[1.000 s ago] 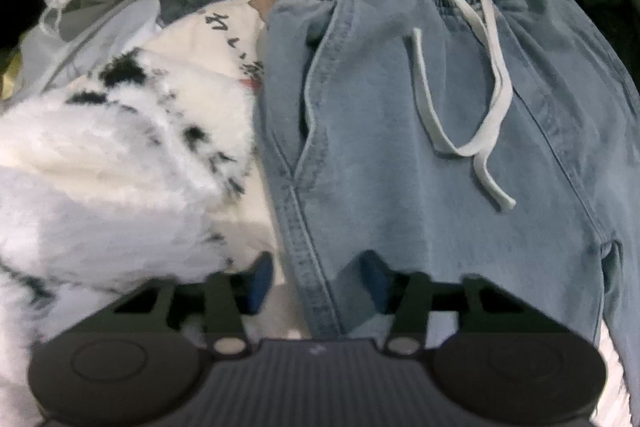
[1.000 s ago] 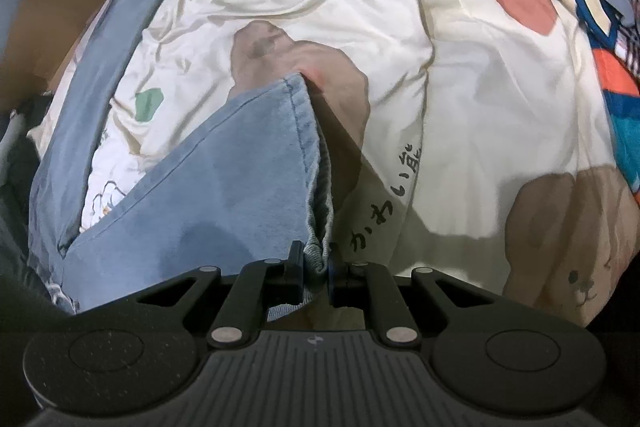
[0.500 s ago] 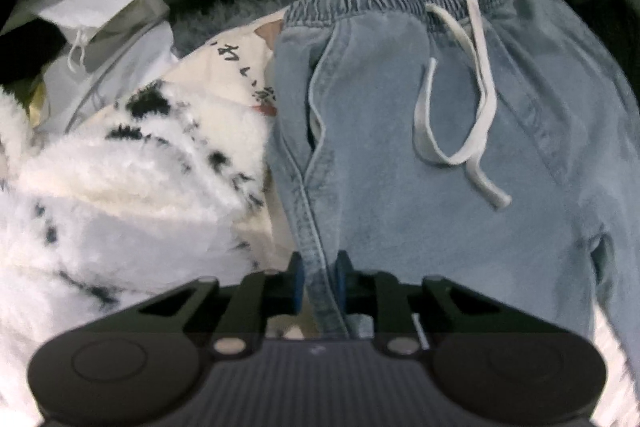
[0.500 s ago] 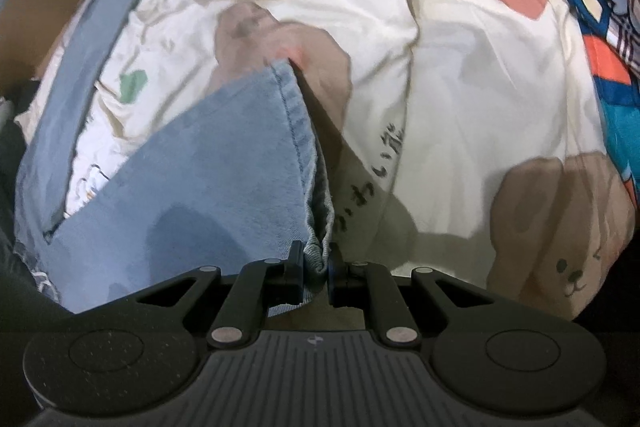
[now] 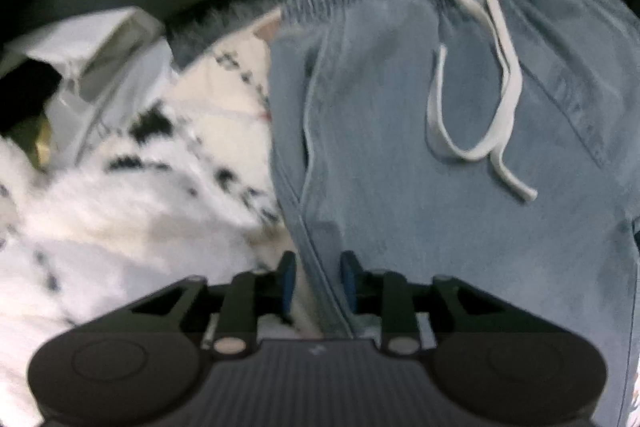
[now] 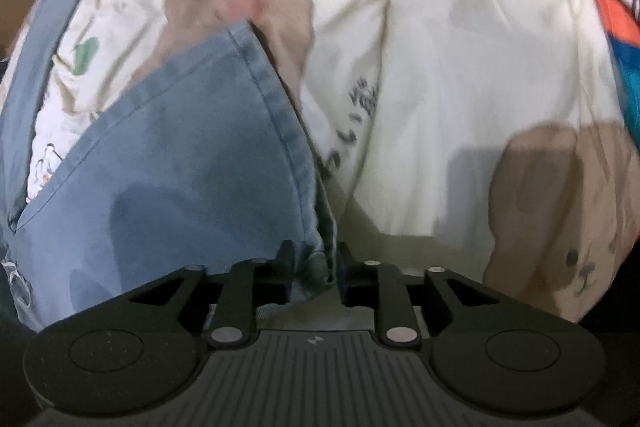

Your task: Fold clothes

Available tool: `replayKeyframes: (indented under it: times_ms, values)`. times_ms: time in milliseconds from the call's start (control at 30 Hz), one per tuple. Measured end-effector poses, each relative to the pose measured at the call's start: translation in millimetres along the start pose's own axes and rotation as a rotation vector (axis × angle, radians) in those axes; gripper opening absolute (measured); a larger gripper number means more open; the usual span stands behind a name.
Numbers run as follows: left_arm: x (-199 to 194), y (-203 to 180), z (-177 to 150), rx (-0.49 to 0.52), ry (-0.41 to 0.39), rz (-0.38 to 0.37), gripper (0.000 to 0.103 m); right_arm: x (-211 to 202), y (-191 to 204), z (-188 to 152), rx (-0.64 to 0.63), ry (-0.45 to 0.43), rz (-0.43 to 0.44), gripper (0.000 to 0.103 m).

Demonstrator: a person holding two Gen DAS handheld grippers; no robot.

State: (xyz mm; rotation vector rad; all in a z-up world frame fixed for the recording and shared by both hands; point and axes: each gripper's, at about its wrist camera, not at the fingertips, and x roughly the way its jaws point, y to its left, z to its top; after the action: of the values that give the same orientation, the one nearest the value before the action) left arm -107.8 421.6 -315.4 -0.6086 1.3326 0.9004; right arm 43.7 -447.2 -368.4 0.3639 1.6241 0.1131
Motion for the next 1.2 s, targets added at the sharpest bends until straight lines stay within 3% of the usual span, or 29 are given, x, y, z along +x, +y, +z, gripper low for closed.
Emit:
replayKeyframes:
  times_ms: [233, 333, 533, 933, 1067, 1100, 1200]
  values:
    - [-23, 6, 5, 0.000, -0.031, 0.034, 0.034, -6, 11, 30, -0.068, -0.116, 0.026, 0.038]
    - [-29, 5, 7, 0.015, -0.046, 0.034, 0.034, -4, 18, 46, -0.090, -0.172, 0.042, 0.046]
    - [-33, 0, 10, 0.037, -0.056, 0.045, 0.033, 10, 45, 71, -0.221, -0.232, 0.043, 0.046]
    - [-48, -12, 9, 0.092, -0.063, 0.063, 0.033, 46, 79, 89, -0.401, -0.260, -0.031, 0.045]
    - [-50, -16, 3, 0.102, -0.058, 0.068, 0.033, 56, 86, 90, -0.421, -0.268, -0.059, 0.049]
    - [-50, -17, 3, 0.104, -0.058, 0.070, 0.033, 58, 86, 91, -0.420, -0.270, -0.064, 0.055]
    - [-49, -19, 0, 0.108, -0.057, 0.074, 0.034, 58, 85, 91, -0.428, -0.267, -0.065, 0.055]
